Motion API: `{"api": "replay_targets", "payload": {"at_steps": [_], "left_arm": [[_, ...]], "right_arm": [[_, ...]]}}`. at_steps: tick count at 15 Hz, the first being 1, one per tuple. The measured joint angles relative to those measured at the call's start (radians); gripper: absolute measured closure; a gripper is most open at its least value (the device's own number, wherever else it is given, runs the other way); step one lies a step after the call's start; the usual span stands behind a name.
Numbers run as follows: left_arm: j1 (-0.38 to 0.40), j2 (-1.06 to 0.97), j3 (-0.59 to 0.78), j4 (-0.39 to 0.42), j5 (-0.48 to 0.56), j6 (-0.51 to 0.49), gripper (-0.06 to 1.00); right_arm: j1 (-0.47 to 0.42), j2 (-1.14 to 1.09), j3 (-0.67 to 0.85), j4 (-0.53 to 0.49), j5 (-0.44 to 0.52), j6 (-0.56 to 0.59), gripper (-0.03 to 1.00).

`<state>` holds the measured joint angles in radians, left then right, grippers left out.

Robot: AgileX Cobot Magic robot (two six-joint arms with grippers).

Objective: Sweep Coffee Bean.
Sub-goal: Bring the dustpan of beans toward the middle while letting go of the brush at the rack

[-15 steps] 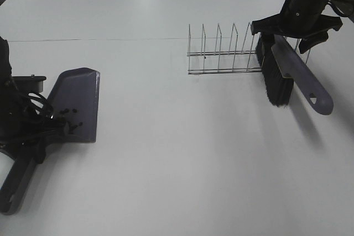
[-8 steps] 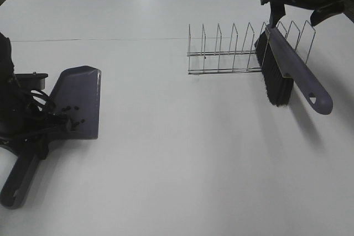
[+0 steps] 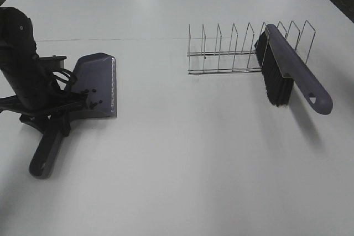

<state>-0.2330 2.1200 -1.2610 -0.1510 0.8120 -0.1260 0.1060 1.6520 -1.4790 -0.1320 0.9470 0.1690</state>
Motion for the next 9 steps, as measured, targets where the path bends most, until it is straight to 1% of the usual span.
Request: {"api": "replay_targets", "payload": {"at_steps": [1,2,3,6,7,8,9], "left_arm": [[0.000,0.004,-0.006,-0.023,-0.016,0.038,0.61],[0.000,0.004,-0.006,-0.028,-0.022,0.052,0.61],[0.000,0.004,-0.006,-0.031,-0.023,0.055,0.61],[0.000,0.004,-0.006,-0.034,-0.031,0.059,0.61],[0.000,0.004,-0.006,-0.034,-0.033,0.059,0.59],[0.000,0.004,-0.006,-0.047,-0.036,0.059,0.50],[-0.001,0.004,-0.010,-0.052,-0.038,0.059,0.37]], "right_arm": [[0.000,-0.112,0.148,0.005,-0.044,0.000,0.25],[0.000,-0.177,0.236,0.012,-0.076,0.000,0.25],[0.000,-0.212,0.279,0.016,-0.095,0.000,0.25],[0.000,-0.417,0.502,0.034,-0.182,-0.001,0.25],[0.000,-0.482,0.567,0.034,-0.194,-0.001,0.25],[0.000,-0.550,0.618,0.035,-0.198,-0.001,0.25],[0.000,-0.611,0.663,0.039,-0.198,-0.001,0.25]]}}
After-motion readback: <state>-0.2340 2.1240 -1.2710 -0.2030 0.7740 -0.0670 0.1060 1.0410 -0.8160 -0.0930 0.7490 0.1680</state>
